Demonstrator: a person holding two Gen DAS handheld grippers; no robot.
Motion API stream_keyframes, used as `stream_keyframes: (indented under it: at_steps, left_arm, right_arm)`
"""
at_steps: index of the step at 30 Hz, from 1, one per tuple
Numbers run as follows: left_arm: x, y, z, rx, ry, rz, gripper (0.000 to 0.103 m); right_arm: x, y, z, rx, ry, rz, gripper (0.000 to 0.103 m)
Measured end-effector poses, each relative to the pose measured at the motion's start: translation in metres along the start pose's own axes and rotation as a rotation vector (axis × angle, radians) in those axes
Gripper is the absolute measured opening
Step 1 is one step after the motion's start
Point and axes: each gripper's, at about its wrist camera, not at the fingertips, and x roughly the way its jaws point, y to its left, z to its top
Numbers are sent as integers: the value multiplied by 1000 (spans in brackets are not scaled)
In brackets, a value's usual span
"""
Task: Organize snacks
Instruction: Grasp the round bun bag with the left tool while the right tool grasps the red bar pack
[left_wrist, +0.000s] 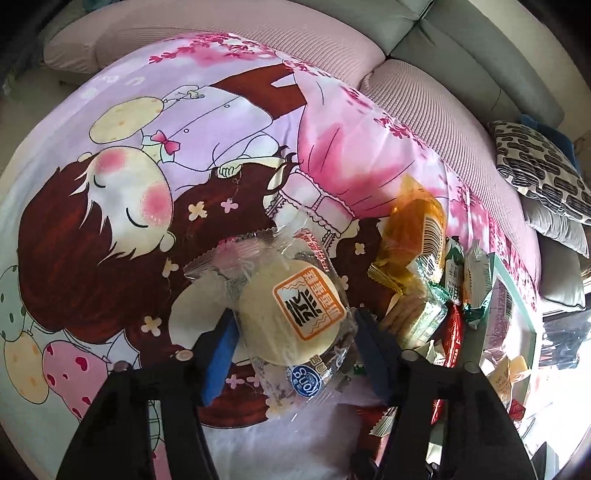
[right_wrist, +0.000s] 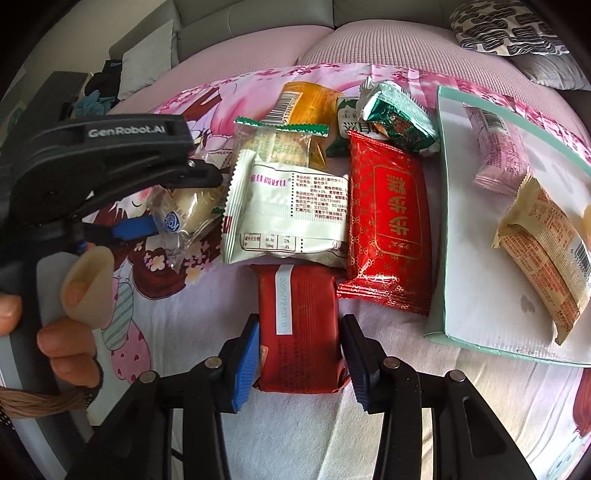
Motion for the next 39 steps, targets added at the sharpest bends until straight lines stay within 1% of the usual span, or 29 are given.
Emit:
stream_keyframes:
  at_steps: [5,11,17,23,25,33,39]
  left_arm:
    - [-1,1,-2,7,4,2,58]
    - [-3,-2,-8,36,15,26,56]
    - [-8,-2,-13,62,9,47,55]
    - [-14,-1,-17,74,3,62,54]
    - [-15,0,-19,75,0,66,54]
    - [-27,2,-21,71,-22,70,54]
    - [-34,2,-22,67,-39,66,54]
  right_arm:
    - [0,0,0,1,0,0,45]
    - [1,0,-1,-5,1,-8,45]
    - [0,3,-1,-17,1,-19,45]
    - [-3,5,-1,-26,1,-18,45]
    - [-5,7,-1,-33,-4,-19,42]
    - [-12,11,-1,-39,-10,-15,42]
    - [-28,8,-4,-36,-40,9,42]
